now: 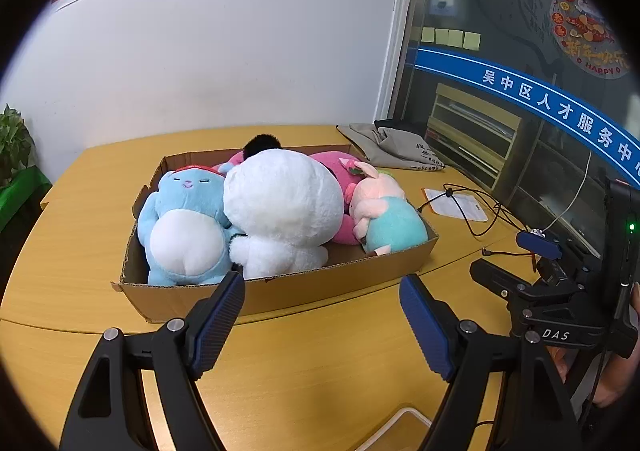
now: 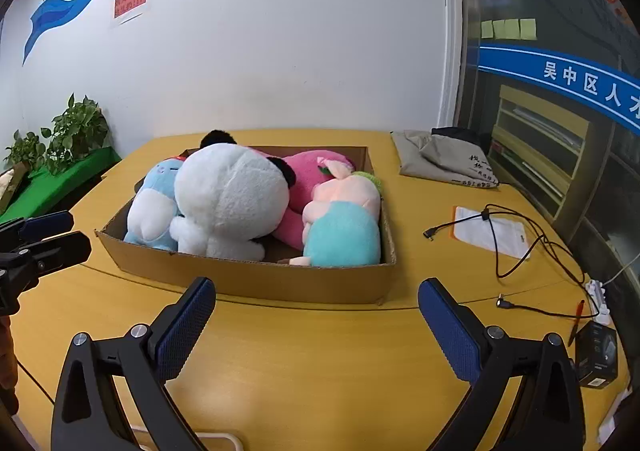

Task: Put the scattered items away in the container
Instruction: 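Withdraw both grippers from the box and turn toward the table, then lower both grippers around the clear phone case and close on its rim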

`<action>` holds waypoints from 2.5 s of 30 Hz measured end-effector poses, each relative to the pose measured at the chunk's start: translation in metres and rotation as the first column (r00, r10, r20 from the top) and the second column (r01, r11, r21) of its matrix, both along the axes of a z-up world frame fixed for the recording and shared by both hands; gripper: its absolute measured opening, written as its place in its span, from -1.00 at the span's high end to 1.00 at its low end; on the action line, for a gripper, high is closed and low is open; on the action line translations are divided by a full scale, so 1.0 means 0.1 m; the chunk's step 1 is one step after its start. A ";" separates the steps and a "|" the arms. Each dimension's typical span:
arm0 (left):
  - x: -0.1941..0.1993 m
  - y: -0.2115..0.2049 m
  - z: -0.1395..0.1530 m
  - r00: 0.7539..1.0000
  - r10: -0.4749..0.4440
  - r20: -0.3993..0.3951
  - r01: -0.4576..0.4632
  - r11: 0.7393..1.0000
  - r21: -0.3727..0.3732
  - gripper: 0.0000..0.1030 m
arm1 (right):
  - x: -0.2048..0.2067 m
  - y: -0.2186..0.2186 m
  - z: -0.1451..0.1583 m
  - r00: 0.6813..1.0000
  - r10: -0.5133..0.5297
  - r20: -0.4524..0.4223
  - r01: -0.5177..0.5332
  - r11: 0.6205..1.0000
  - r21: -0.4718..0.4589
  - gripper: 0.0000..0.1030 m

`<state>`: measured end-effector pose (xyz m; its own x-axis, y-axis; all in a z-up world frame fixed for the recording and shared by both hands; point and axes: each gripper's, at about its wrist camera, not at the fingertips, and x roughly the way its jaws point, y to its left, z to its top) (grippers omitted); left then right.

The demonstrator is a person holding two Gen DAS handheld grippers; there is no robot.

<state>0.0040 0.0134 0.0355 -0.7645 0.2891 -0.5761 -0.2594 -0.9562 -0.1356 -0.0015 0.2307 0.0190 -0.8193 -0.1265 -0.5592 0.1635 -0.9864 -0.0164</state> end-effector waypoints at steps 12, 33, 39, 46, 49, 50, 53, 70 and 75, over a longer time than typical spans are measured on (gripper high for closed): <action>-0.02 0.01 -0.09 1.000 0.002 0.022 -0.003 1.000 0.021 -0.55 | 0.00 -0.05 -0.04 1.000 0.013 0.008 -0.013 1.000 -0.003 -1.00; 0.31 -0.08 -0.32 0.995 0.001 0.103 -0.004 1.000 0.025 -0.55 | 0.13 -0.04 -0.08 0.998 0.059 0.030 -0.059 0.998 -0.014 -1.00; 0.61 -0.24 -0.79 0.972 0.019 0.235 -0.023 1.000 0.016 -0.55 | 0.30 -0.05 -0.43 0.962 0.243 0.127 -0.240 0.970 -0.038 -1.00; 0.86 -0.19 -1.35 0.914 -0.069 0.399 0.060 0.998 0.036 -0.55 | 0.47 -0.27 -1.11 0.834 0.448 0.322 -0.462 0.886 -0.036 -0.98; 0.93 -0.14 -1.45 0.898 -0.096 0.430 0.079 0.995 0.057 -0.55 | 0.51 -0.31 -1.27 0.807 0.465 0.363 -0.478 0.876 -0.061 -0.90; 0.95 -0.12 -1.48 0.895 -0.103 0.435 0.085 0.994 0.063 -0.55 | 0.53 -0.31 -1.30 0.801 0.470 0.371 -0.481 0.874 -0.068 -0.89; 0.95 -0.09 -1.55 0.888 -0.116 0.446 0.092 0.993 0.075 -0.53 | 0.60 -0.34 -1.39 0.778 0.492 0.391 -0.496 0.863 -0.099 -0.89; 0.74 -0.12 -1.57 0.898 -0.127 0.421 0.104 0.992 0.077 -0.52 | 1.06 -0.58 -1.55 0.671 0.616 0.413 -0.577 0.784 -0.231 -0.90; 0.76 -0.26 -1.37 0.924 -0.142 0.354 0.156 0.988 -0.013 -0.52 | 1.07 -0.53 -1.46 0.667 0.621 0.412 -0.638 0.762 -0.115 -0.89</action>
<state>0.0799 -0.0127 -0.1014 -0.4609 0.3552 -0.8132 -0.3418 -0.9167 -0.2067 0.1059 0.1781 -0.1269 -0.2505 -0.5014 -0.8282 0.7445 -0.6466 0.1663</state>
